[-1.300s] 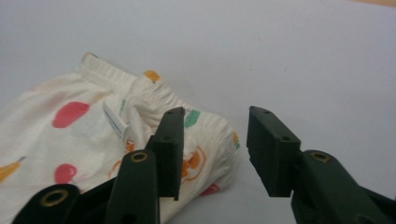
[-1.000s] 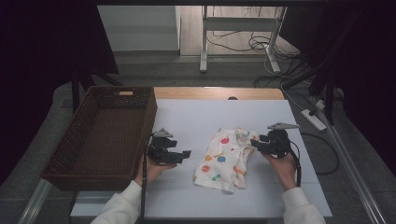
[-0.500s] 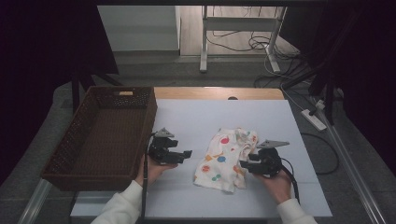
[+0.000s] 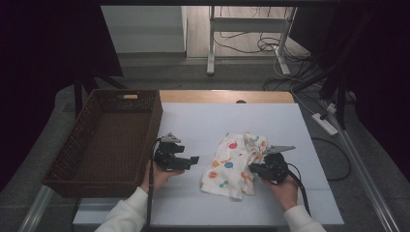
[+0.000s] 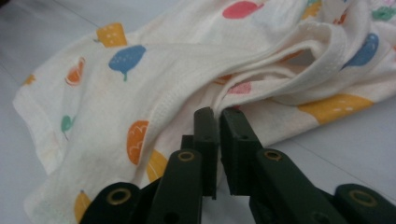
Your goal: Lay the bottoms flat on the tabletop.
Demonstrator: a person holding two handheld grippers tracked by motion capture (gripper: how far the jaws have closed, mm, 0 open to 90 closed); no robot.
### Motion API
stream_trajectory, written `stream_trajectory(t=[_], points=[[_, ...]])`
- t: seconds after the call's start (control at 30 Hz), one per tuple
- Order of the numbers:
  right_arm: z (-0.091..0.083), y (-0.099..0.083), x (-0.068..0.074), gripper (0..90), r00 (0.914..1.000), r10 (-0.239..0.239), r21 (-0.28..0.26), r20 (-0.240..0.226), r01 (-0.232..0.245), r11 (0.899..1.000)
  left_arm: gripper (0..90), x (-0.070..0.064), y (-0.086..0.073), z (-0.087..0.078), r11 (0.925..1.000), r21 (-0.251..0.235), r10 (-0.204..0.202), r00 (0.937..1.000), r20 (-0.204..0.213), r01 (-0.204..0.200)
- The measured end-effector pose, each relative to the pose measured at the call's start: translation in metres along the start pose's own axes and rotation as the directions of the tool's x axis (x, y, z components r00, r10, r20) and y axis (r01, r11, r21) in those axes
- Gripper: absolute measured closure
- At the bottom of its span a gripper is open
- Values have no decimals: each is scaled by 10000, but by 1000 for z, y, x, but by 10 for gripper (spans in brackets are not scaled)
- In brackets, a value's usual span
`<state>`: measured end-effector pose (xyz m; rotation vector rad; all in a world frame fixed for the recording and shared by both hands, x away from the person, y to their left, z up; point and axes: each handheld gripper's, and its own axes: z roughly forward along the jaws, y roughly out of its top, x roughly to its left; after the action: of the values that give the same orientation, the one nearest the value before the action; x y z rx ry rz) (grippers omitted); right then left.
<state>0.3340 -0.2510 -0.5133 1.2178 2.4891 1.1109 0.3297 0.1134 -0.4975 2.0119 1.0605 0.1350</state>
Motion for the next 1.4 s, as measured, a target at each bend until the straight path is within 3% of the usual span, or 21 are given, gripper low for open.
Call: stream_trajectory(t=[0.2,0.37,0.57,0.73,0.87,1.0,1.17,1.3,1.4], points=[[5,10,9,858,9997,-205,-215,-165,202,9996,200,1,0,-1,10000,-41,-44,10000,-12,44],[13,20,18,853,9974,-718,-208,-60,716,9972,200,1,-1,-1,10000,-31,-43,10000,-19,43],[27,20,19,795,9974,-672,38,-271,673,9977,200,2,-1,-2,10000,-48,-71,10000,-29,71],[9,19,14,687,9980,-547,-451,-303,533,9976,200,2,-2,-2,10000,-28,-68,10000,-37,68],[-11,10,5,620,9997,-233,-832,16,233,9963,200,2,-2,-2,10000,-29,-66,10000,-22,66],[-19,1,-5,587,9996,114,-763,243,-95,9970,200,1,-1,-1,10000,-29,-52,10000,-4,52],[-10,-2,-9,543,9949,75,-470,1010,-27,9989,199,0,-1,1,10000,29,-29,10000,30,29],[0,0,-15,525,9933,450,-561,1067,-392,9977,199,0,-1,1,10000,27,-11,10000,19,11],[5,4,-13,509,9919,403,-685,1206,-322,9971,199,0,-1,1,10000,28,-34,10000,13,34]])
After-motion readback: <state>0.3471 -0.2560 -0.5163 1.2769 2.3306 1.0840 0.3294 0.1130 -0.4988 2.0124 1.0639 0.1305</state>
